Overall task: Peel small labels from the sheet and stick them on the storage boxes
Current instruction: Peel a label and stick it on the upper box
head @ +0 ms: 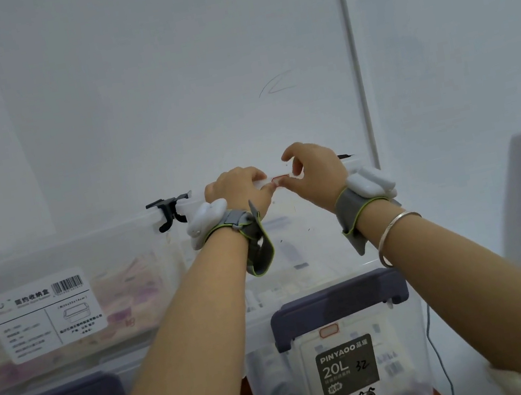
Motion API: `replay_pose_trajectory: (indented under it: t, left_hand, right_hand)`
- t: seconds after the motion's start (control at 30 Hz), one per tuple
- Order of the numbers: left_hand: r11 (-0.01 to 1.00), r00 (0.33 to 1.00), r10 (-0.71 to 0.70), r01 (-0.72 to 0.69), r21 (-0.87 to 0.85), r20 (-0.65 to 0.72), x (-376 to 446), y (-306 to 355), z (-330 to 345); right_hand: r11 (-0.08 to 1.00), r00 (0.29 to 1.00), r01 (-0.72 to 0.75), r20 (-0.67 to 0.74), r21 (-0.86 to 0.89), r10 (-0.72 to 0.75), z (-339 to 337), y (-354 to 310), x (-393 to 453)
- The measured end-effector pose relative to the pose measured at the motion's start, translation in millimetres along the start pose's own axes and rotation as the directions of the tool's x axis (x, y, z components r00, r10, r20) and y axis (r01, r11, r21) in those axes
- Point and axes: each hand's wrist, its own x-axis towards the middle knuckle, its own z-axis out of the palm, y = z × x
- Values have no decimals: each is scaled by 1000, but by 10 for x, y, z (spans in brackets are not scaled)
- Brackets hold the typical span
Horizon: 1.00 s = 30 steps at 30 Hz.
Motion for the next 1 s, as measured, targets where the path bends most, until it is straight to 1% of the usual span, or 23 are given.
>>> replay_pose_trajectory:
  t: [0.1,0.3,0.4,0.43,0.5,0.53,0.63,0.7,0.73,0.83,0.9,1.0]
  left_hand:
    - [1000,1000,15,-15,-9,-5,5,-25,-8]
    - [1000,1000,27,-27,-5,13,9,-48,5]
    - [999,995,41,-43,21,86,29,-89,-20]
    - [999,993,45,-48,25,109,46,-93,-41]
    - [998,990,42,-47,33,136,54,-107,-63]
    - [998,989,43,-50,44,142,61,-115,-61]
    - [996,988,41,-53,79,146,93,-136,-20]
    - [992,988,40,-57,113,151,128,-129,24]
    - [991,989,33,-50,122,143,116,-147,10]
    - [982,990,94,-109,153,106,53,-115,82]
    - [980,992,106,-117,161,75,-74,-90,120]
    - [978,989,72,-96,185,133,-251,-32,102]
  right_hand:
    - [998,997,-56,-56,34,58,-52,52,7]
    - [990,992,-120,44,80,117,-124,28,-7]
    - [975,981,-187,70,118,180,-75,-8,-8]
    - [975,979,-199,69,100,193,-51,-26,6]
    - [980,979,-199,60,26,197,-5,-49,21]
    - [980,979,-198,54,20,196,6,-47,23]
    - [972,978,-206,59,112,200,-27,-11,9]
    - [970,980,-198,64,142,190,-82,24,-17]
    - [975,982,-180,76,131,171,-105,-5,-26]
    - [981,984,-174,64,81,169,-120,-6,-116]
    - [989,985,-150,87,-2,150,-119,-59,-199]
    - [982,967,-179,173,-64,187,-159,-147,-321]
